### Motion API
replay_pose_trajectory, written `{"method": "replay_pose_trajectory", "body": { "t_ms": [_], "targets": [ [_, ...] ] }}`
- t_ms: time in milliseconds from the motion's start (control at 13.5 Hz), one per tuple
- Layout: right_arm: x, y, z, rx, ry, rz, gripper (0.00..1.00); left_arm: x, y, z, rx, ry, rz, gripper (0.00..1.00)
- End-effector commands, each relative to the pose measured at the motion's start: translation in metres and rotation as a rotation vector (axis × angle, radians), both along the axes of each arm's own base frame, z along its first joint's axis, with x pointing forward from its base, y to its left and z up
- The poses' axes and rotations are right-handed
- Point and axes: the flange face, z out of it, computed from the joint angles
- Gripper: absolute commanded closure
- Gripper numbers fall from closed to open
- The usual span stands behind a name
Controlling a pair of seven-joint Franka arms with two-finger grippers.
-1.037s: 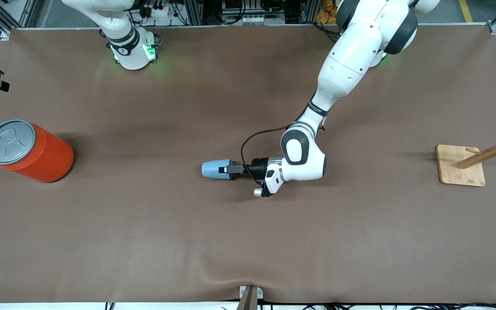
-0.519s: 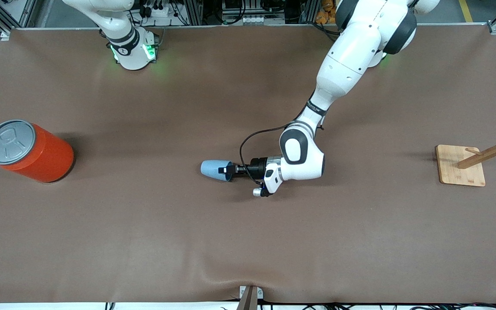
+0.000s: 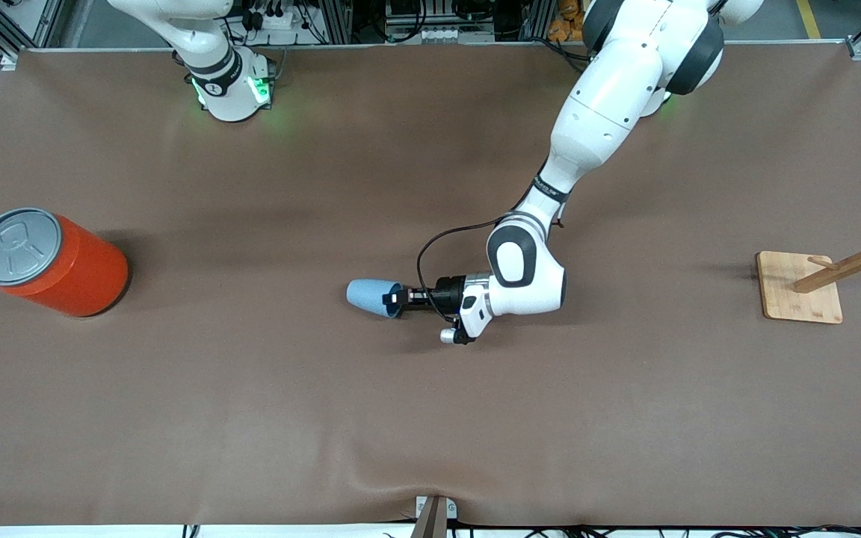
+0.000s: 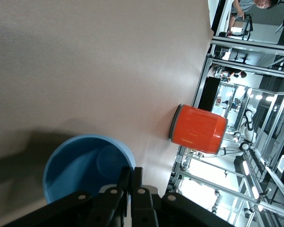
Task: Flip cup
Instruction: 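Lift the cup with the left gripper and rotate it upright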
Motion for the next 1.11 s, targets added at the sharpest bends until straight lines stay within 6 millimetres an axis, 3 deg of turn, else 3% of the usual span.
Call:
{"method": "replay_pose_trajectory", "body": {
  "t_ms": [0, 222, 370, 593, 667, 889, 1037],
  "targets": [
    [0.014, 0.01, -0.004, -0.015, -0.045, -0.003, 0.0, 0.007, -0.004, 0.036, -0.003, 0.023, 0.023, 1.0],
    [0.02, 0.008, -0.032, -0.008, -0.043, -0.012, 0.0, 0.012, -0.004, 0.073, 0.087, 0.049, -0.015, 1.0],
    [0.011, 0.011, -0.045, -0.005, -0.05, -0.013, 0.0, 0.016, 0.0, 0.095, 0.164, 0.025, -0.05, 1.0],
    [0.008, 0.019, -0.043, -0.012, -0.046, -0.073, 0.0, 0.037, 0.027, 0.139, 0.224, -0.01, -0.04, 1.0],
    [0.01, 0.034, -0.04, -0.021, -0.047, -0.12, 0.0, 0.042, 0.037, 0.152, 0.272, -0.02, -0.067, 1.0],
    [0.009, 0.047, -0.037, -0.027, -0.043, -0.127, 0.0, 0.044, 0.054, 0.197, 0.475, -0.092, -0.119, 1.0],
    [0.002, 0.051, -0.033, -0.033, -0.014, -0.111, 0.0, 0.049, 0.081, 0.223, 0.592, -0.128, -0.168, 1.0]
  ]
}}
